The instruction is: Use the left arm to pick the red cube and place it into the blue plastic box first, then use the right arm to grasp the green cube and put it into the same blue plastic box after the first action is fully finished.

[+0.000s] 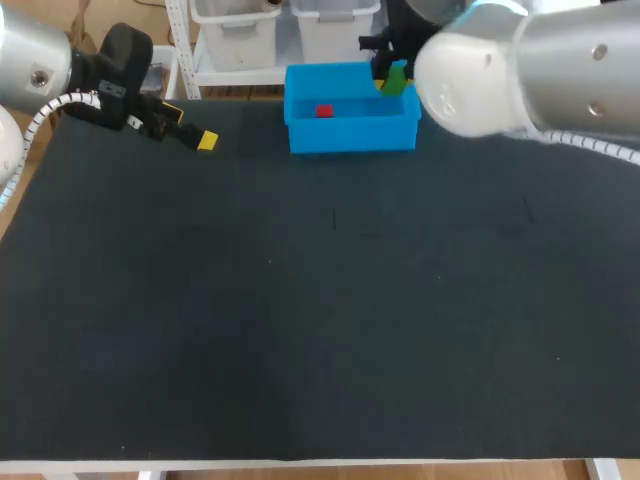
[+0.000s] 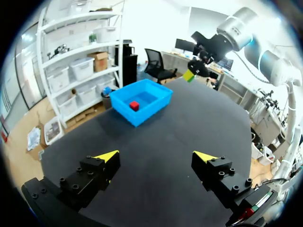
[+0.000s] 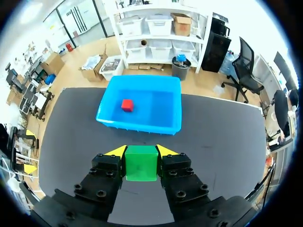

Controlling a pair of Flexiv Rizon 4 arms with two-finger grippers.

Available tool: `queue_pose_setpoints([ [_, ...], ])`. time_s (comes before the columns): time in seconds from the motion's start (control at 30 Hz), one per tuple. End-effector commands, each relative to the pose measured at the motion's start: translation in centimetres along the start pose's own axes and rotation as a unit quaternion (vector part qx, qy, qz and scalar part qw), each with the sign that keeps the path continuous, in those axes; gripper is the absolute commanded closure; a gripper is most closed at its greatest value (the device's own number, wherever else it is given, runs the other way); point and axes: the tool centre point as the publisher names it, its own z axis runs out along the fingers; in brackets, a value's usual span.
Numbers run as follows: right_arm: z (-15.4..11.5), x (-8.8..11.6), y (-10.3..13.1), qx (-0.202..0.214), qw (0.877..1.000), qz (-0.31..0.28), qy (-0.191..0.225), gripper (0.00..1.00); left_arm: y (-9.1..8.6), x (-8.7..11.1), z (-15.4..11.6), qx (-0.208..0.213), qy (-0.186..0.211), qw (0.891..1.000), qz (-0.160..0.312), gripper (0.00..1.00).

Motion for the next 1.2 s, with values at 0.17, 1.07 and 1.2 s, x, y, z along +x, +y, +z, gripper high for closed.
queue_pose_setpoints([
  [0.17, -0.4, 0.9, -0.2, 0.000, 0.997, 0.001, -0.075, 1.00, 0.1, 0.1, 0.1, 0.002, -0.003, 1.000, 0.001, 0.00],
  [1.07, 3.8, -3.7, -1.3, -0.024, 0.997, -0.023, -0.072, 1.00, 0.1, 0.1, 0.1, 0.002, -0.003, 1.000, 0.001, 0.00],
  [1.2, 5.1, -5.1, -2.0, -0.028, 0.997, -0.026, -0.068, 1.00, 0.1, 0.1, 0.1, 0.002, -0.003, 1.000, 0.001, 0.00],
])
